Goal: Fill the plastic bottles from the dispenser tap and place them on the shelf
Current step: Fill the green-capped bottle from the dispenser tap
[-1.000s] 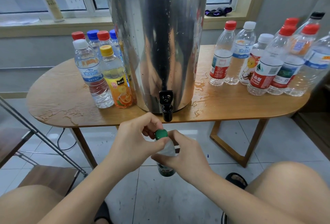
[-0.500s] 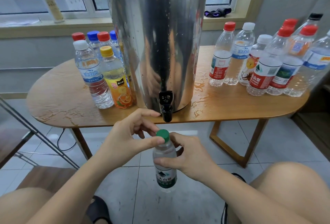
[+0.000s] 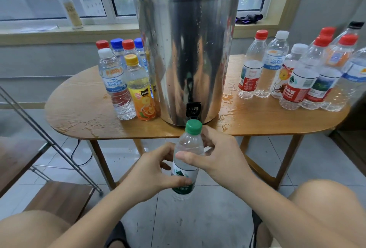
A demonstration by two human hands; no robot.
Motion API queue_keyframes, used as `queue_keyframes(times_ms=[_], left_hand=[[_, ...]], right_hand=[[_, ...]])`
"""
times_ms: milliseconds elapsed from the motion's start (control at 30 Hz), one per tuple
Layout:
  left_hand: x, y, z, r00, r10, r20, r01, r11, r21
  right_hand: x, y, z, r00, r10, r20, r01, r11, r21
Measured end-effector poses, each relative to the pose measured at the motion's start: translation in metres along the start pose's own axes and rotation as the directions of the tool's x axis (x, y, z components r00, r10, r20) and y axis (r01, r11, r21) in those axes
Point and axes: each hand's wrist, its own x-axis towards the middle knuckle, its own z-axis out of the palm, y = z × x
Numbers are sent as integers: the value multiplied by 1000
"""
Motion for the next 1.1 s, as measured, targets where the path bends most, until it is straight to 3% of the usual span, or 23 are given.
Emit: queue_keyframes(times_ms=[133, 333, 533, 633, 867, 1000, 1100], left_hand=[[0, 14, -5, 990, 78, -118, -76, 997, 26], [1, 27, -16, 955, 157, -253, -132, 985, 112], [13, 21, -45, 885, 91, -457, -93, 996, 18], [28, 13, -63, 856, 34, -516, -59, 998, -32], [61, -1, -86, 762, 59, -645, 6, 995, 98], [66, -7, -84, 757, 42, -652, 30, 995, 98], [67, -7, -82, 768, 13, -641, 43, 997, 71]], right_hand=[[4, -17, -7, 998, -25, -54, 25, 1000, -3], [12, -48, -32, 994, -107, -13, 105, 987, -124], [41, -59, -87, 971, -122, -206, 109, 991, -74], [71, -44, -116, 950, -70, -305, 56, 997, -55], [149, -12, -173, 843, -31, -537, -127, 959, -254], [179, -10, -193, 792, 2, -610, -214, 937, -276], [193, -10, -201, 795, 64, -603, -292, 912, -289]])
